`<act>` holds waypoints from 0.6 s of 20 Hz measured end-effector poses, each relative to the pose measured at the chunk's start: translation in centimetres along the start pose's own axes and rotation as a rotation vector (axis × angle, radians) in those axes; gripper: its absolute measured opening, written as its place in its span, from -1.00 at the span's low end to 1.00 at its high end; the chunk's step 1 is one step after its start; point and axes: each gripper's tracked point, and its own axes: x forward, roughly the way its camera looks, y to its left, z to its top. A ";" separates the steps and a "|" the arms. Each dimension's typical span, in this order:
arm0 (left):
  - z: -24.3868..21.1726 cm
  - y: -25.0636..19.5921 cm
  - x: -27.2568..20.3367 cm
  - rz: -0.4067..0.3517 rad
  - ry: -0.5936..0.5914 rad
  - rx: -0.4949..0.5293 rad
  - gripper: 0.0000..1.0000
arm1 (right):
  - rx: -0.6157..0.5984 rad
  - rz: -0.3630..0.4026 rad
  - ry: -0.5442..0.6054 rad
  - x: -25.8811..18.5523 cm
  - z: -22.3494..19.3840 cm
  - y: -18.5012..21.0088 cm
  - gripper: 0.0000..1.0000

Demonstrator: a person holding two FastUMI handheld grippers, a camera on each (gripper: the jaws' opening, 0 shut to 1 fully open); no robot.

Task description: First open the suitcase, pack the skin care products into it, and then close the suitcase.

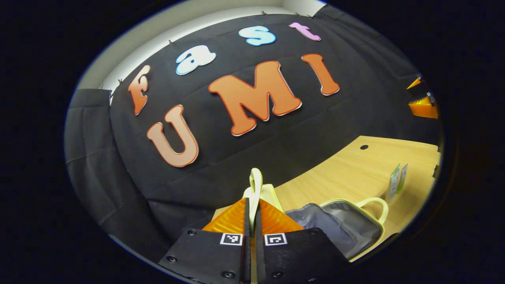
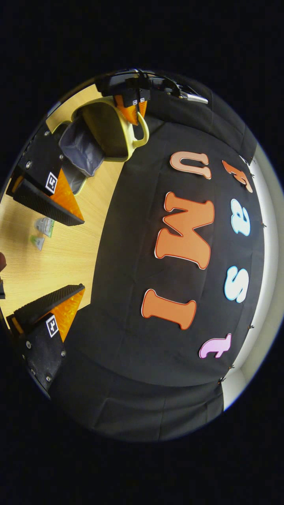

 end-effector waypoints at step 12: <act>-11.4 12.1 1.7 0.227 0.208 0.029 -0.88 | -0.030 0.017 0.023 -0.1 -1.3 0.4 0.92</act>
